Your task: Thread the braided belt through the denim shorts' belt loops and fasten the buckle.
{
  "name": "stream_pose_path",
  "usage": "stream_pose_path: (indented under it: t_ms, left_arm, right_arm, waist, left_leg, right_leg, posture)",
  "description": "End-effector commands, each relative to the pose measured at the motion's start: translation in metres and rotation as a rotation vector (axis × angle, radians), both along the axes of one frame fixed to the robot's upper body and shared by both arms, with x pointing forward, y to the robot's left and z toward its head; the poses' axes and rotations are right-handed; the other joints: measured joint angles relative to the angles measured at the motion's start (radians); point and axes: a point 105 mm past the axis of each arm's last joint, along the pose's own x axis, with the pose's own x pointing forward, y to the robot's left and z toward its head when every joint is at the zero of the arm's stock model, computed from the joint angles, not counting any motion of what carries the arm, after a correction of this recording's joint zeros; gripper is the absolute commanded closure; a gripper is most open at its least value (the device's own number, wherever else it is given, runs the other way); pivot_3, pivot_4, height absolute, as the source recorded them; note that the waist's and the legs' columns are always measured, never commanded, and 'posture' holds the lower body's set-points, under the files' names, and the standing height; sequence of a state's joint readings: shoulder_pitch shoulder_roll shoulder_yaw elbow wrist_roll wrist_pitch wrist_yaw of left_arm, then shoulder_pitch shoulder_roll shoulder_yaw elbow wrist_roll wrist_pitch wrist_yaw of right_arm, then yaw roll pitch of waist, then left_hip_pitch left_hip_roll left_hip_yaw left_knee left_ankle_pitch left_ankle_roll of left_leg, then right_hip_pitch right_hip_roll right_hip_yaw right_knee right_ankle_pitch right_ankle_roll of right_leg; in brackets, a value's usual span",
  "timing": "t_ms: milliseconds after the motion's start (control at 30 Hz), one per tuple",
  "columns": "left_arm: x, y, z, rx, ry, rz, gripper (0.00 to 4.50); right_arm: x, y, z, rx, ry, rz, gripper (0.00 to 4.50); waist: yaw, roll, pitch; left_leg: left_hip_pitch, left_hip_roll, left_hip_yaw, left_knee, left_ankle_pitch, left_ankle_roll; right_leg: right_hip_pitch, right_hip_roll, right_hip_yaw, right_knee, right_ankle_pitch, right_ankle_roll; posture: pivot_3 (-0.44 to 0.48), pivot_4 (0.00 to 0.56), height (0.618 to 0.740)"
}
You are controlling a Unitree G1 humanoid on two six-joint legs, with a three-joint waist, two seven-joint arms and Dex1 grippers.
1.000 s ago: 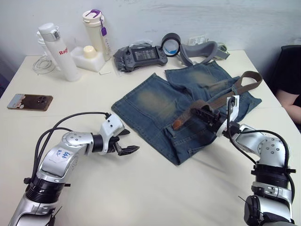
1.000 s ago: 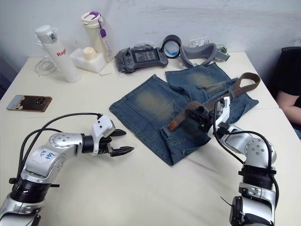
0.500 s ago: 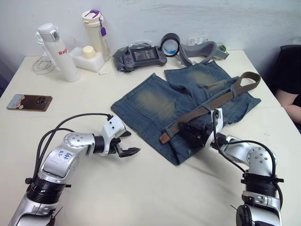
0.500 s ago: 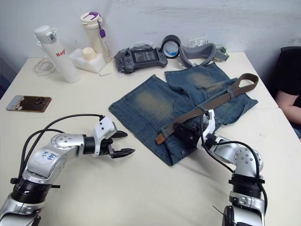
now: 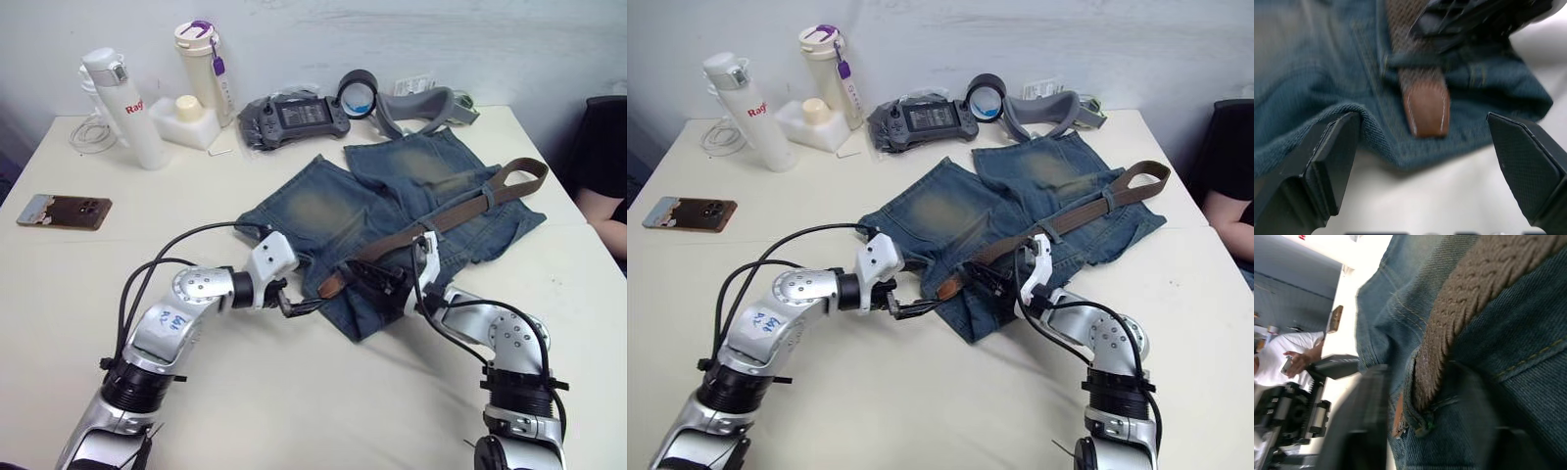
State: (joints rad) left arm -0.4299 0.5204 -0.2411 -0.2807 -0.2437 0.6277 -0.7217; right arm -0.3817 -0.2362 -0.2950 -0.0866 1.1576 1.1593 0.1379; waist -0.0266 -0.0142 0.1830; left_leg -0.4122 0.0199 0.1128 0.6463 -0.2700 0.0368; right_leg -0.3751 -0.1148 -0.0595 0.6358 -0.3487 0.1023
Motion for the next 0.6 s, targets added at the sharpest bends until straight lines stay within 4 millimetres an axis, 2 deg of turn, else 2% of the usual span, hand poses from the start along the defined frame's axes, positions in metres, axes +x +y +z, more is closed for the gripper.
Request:
stream_pose_path:
  t_ms: [33,133,200,367,433,533,600]
  left_arm:
    - [0.004,-0.010,-0.004,0.060,-0.072,0.004,0.00]
    - [0.004,-0.018,-0.004,0.070,-0.095,-0.004,0.00]
    - [0.002,-0.025,0.004,0.045,-0.102,-0.020,0.00]
    - [-0.008,-0.015,0.022,0.030,-0.069,-0.027,0.00]
    - [-0.013,0.000,0.026,0.081,-0.051,-0.017,0.00]
    - [-0.007,0.049,0.035,0.226,-0.046,0.112,0.00]
    - [-0.004,0.071,0.049,0.251,-0.066,0.172,0.00]
  right_arm:
    - [-0.003,-0.021,0.017,-0.010,-0.049,-0.047,1.64]
    - [-0.008,-0.026,0.024,-0.014,-0.058,-0.045,1.64]
    - [-0.011,-0.030,0.028,-0.021,-0.064,-0.045,1.64]
    - [-0.017,-0.045,0.033,-0.068,-0.069,-0.066,1.64]
    - [-0.018,-0.051,0.034,-0.095,-0.067,-0.075,1.64]
    - [-0.019,-0.058,0.037,-0.118,-0.069,-0.081,1.64]
    - [-0.019,-0.060,0.041,-0.129,-0.075,-0.073,1.64]
  waist:
    - [0.004,0.000,0.000]
    - [0.003,0.000,0.000]
    - [0.002,0.000,0.000]
    - [0.001,0.000,0.000]
    - [-0.002,0.000,0.000]
    - [-0.003,0.000,0.000]
    - [-0.002,0.001,0.000]
  left_leg:
    - [0.000,0.000,0.000,0.000,0.000,0.000]
    - [-0.001,0.000,0.000,0.000,0.000,0.001]
    - [-0.001,0.000,0.000,0.000,0.000,0.001]
    - [-0.001,0.000,0.000,0.000,0.000,0.001]
    - [-0.001,0.000,0.000,0.001,0.000,0.001]
    - [0.000,0.001,0.000,0.000,0.000,0.001]
    - [0.000,0.002,0.000,0.000,0.001,0.000]
  right_leg:
    - [0.000,0.000,0.000,0.000,0.000,0.000]
    - [0.000,-0.001,0.000,0.000,0.000,0.000]
    - [0.000,0.000,0.000,0.000,0.000,0.000]
    - [0.000,0.000,0.000,-0.001,0.000,0.000]
    - [0.000,0.000,0.000,0.000,0.000,0.000]
    - [0.000,0.001,0.000,-0.001,0.000,0.000]
    - [-0.001,0.002,0.000,0.000,0.000,-0.001]
  posture:
    - [0.000,0.150,0.740]
    - [0.000,0.150,0.740]
    - [0.000,0.150,0.740]
    - [0.000,0.150,0.740]
    - [0.000,0.150,0.740]
    - [0.000,0.150,0.740]
    - [0.000,0.150,0.740]
